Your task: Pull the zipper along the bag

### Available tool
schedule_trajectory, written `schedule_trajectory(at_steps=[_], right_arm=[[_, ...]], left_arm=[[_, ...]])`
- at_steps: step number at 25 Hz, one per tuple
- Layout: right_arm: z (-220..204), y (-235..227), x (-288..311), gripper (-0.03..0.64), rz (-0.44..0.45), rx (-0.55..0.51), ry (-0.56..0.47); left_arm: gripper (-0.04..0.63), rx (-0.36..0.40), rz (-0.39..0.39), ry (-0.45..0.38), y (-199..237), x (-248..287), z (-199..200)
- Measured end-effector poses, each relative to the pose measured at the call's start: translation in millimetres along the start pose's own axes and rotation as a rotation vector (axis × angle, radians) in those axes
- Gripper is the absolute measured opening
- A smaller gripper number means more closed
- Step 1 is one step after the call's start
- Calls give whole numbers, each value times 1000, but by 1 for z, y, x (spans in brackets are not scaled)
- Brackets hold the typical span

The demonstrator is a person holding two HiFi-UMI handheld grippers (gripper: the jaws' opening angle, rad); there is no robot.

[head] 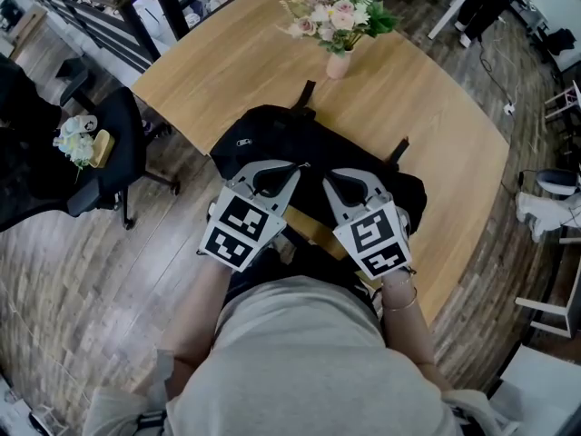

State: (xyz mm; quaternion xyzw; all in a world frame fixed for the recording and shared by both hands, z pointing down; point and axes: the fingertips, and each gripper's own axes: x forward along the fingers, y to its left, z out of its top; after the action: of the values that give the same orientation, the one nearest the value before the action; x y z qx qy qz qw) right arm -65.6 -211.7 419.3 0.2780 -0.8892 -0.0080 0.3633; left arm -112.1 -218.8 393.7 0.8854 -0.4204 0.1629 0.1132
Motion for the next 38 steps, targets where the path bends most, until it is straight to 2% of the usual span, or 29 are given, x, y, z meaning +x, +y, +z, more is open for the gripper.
schedule_trajectory(at_steps=[5, 12, 27, 31, 38], right_arm=[[2, -4, -1, 34, -18, 34, -9], [1, -6, 1, 34, -55, 62, -9], [-2, -15, -3, 32, -133, 110, 10], [-3, -12, -1, 34, -147, 88, 17], [-2, -8, -1, 60, -180, 90, 16]], left_arm=[[20, -15, 47, 4, 20, -11, -2], [20, -6, 42, 12, 28, -15, -7], [21, -28, 128, 29, 87, -43, -19], [21, -41, 113, 28, 89, -44, -22], [20, -33, 130, 17, 86, -45, -23]])
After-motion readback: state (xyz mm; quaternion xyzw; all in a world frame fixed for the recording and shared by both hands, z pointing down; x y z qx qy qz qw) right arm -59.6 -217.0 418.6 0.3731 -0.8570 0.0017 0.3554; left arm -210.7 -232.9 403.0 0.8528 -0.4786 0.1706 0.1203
